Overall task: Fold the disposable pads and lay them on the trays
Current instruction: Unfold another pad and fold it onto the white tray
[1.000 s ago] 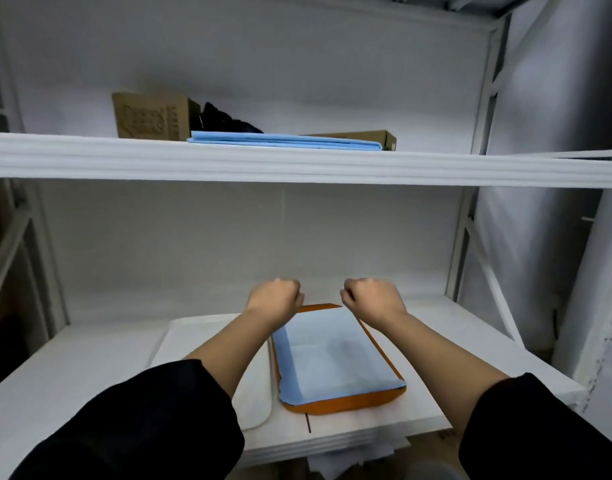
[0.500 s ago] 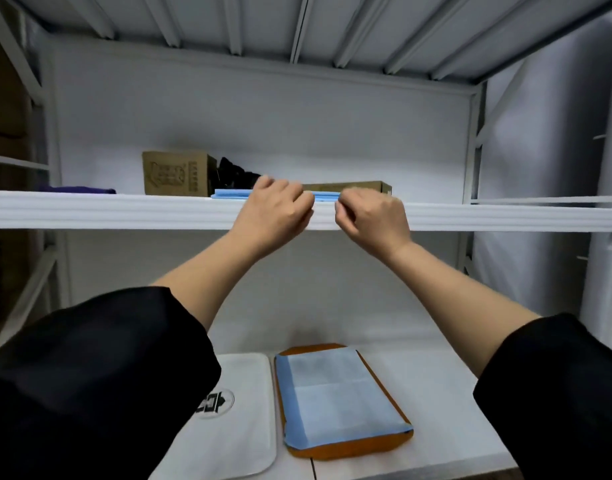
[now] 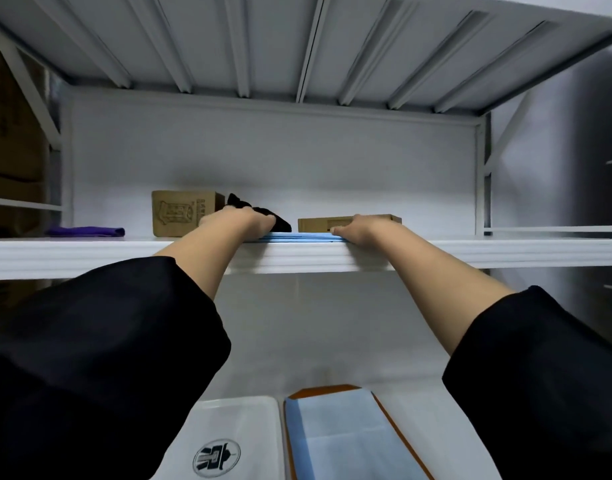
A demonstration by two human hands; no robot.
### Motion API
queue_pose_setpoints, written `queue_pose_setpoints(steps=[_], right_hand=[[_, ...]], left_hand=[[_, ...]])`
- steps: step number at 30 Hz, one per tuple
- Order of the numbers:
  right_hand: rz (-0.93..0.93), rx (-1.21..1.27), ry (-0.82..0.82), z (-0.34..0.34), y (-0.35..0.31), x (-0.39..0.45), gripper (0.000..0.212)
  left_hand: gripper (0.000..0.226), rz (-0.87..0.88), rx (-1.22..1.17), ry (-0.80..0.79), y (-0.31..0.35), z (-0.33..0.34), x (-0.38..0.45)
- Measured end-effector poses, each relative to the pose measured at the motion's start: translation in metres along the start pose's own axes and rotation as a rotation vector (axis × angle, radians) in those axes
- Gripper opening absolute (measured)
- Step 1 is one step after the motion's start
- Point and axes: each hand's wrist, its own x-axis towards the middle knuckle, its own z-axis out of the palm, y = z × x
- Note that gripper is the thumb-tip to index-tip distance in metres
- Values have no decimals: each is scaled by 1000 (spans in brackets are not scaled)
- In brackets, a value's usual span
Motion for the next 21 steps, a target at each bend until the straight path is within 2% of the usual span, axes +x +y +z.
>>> queue_pose_setpoints(steps=[2, 5, 8, 14, 16, 19, 21], right_hand=[[3, 17, -33, -1, -5, 2, 55], [-19, 22, -29, -4, -12, 4, 39], [-10, 17, 44, -4, -11, 10, 16], [55, 79, 116, -16, 0, 8, 24], [81, 225, 154, -17, 3, 6, 5], [126, 577, 310, -14, 8, 5, 36], [78, 728, 454, -8, 10, -7, 38]], left_hand=[[59, 70, 24, -71, 1, -3, -2], [33, 122, 50, -88, 11, -5, -12], [28, 116, 108, -30, 12, -6, -12], [41, -21, 30, 104, -9, -12, -6], [43, -80, -93, 145, -16, -12, -6], [29, -85, -252, 169, -21, -12, -6], [33, -87, -287, 220, -26, -10, -11]])
